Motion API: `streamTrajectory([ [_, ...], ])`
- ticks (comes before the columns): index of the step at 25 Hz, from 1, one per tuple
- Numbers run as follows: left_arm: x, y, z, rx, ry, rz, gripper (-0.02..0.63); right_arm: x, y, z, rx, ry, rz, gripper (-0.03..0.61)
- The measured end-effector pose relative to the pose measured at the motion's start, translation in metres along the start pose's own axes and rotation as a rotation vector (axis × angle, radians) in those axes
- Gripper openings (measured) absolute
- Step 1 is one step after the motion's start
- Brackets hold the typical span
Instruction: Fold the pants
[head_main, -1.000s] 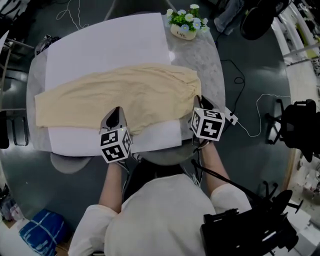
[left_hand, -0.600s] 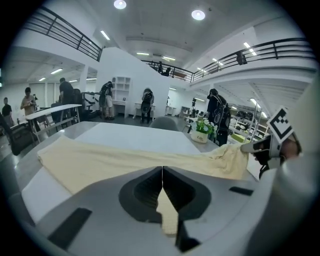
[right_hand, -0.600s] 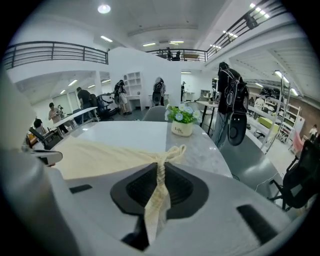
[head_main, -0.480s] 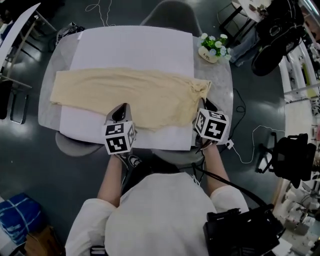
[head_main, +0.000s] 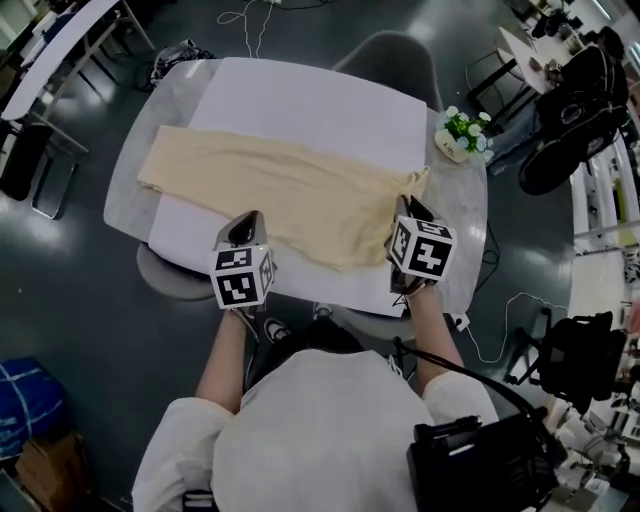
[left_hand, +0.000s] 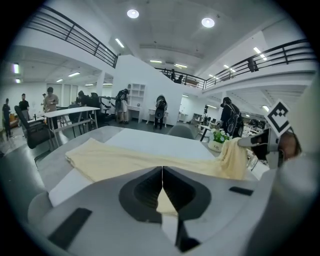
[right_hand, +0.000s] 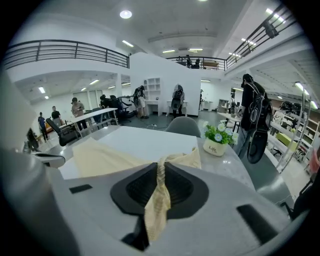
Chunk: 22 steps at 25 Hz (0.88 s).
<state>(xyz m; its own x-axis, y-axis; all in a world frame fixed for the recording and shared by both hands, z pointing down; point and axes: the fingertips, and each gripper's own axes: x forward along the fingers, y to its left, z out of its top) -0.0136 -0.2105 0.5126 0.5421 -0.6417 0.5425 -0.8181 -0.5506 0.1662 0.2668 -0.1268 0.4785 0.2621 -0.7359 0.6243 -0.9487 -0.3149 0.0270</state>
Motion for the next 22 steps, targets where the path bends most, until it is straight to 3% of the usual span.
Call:
streamTrajectory([
  [11, -0.032, 0.064, -0.003, -0.075, -0.020, 0.089, 0.009, 0.019, 0.093, 0.034, -0.074, -0.020, 0.121, 0.038],
  [22, -0.054, 0.113, 0.001, -0.057, -0.034, 0.150, 0.009, 0.043, 0.187, 0.055, -0.131, -0.017, 0.255, 0.038],
])
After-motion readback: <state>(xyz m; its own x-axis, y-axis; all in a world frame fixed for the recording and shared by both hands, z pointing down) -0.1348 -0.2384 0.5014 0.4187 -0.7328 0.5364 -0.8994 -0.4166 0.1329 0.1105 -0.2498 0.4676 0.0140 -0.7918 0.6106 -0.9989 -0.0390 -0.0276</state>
